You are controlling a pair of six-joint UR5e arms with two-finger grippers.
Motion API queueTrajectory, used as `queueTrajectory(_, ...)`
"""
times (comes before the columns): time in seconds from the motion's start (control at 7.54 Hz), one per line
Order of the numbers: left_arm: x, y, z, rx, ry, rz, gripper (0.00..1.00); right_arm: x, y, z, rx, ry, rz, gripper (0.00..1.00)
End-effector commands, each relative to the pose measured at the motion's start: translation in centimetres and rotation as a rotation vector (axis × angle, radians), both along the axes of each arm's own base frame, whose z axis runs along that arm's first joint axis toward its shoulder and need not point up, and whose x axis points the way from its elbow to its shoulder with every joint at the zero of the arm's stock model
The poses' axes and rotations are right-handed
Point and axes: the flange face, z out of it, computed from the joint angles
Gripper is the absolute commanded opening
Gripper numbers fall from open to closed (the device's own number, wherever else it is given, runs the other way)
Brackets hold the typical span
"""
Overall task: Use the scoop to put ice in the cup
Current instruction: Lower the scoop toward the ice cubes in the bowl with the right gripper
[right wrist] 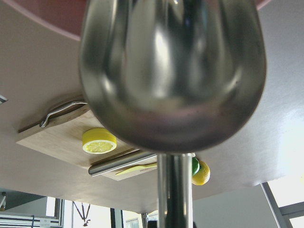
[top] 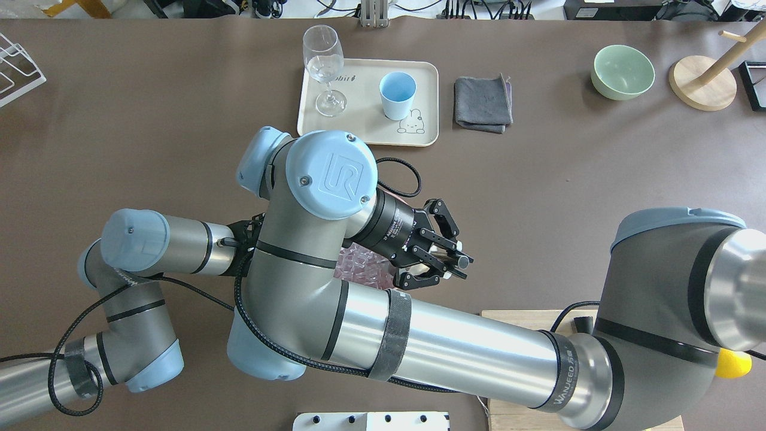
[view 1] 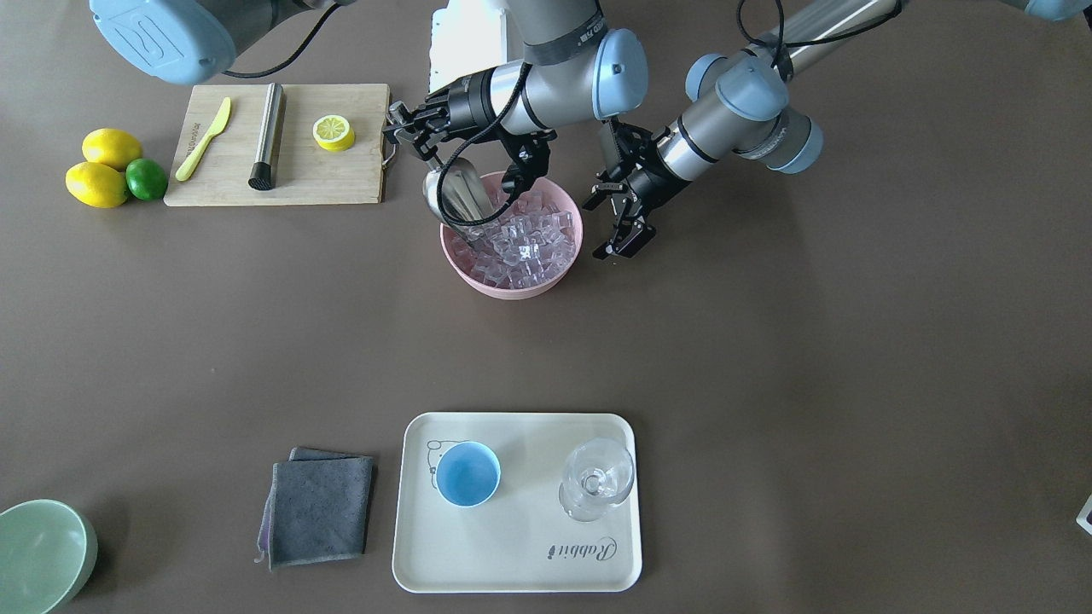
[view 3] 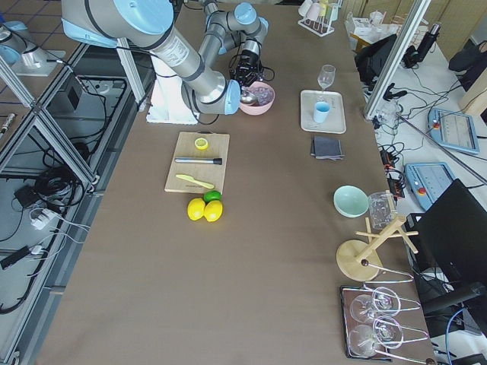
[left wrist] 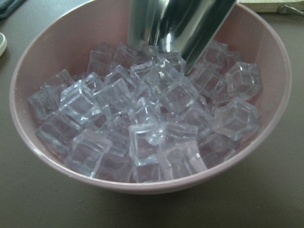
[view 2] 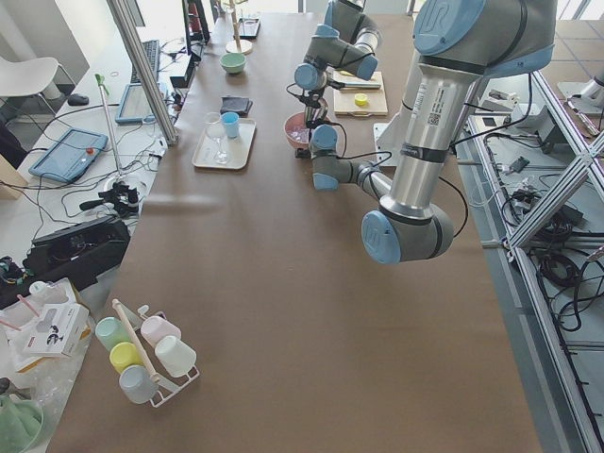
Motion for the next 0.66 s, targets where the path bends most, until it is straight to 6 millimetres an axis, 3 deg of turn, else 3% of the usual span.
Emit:
queueTrajectory(0.0,0.1,0.0,0.1,0.002,0.004,0.001,0.98,-1.6,0.5,1.5,0.030,-0.013,0.015,0.00)
queueTrajectory(0.4,0.4,-0.2,0.3,0.005,0.008,-0.002,0.98,-2.5,0.1,3.5,0.061,-0.087,0.016,0.00)
queueTrajectory(0.53,0.4,-0.2,0.3,0.005,0.008,-0.002,0.98,-1.7,0.4,4.3,0.074,-0.115,0.016,0.00)
